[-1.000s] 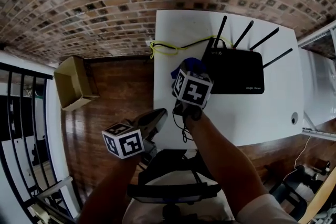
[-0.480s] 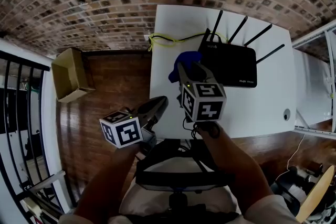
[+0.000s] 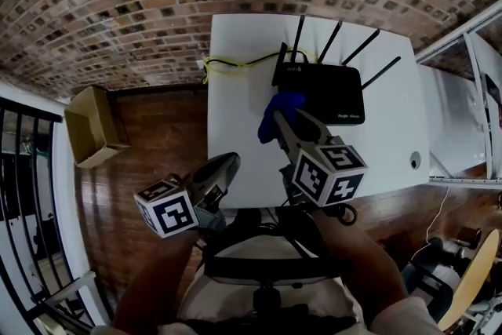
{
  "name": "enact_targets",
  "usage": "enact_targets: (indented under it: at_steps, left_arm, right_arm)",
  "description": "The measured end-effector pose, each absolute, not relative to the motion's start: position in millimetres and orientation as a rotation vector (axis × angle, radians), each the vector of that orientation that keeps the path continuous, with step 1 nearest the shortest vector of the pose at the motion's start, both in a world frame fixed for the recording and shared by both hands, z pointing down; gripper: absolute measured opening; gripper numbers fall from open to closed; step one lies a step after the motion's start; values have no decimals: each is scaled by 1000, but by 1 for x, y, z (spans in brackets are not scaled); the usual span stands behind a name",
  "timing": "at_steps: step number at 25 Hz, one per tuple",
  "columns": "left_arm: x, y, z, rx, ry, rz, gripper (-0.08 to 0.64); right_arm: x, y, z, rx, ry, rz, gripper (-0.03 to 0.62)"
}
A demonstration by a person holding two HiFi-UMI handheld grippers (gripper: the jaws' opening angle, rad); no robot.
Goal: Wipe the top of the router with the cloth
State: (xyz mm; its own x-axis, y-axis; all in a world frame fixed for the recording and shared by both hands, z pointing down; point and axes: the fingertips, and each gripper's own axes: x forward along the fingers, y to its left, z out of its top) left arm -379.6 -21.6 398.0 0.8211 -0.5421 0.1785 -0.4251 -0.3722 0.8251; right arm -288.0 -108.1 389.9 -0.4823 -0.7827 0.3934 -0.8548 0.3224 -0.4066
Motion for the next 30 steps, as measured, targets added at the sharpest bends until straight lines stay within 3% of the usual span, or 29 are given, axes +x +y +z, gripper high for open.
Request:
enact_targets:
  at_steps: [14,30]
  left_arm:
    - [-328,3,361,2060,-725,-170,25]
    - [-144,56,321,2089,-830,-183,25]
  right_arm:
    - [-175,-47,340,1487,-2571,890,123]
    - [45,28,324,1449,-2648,974,121]
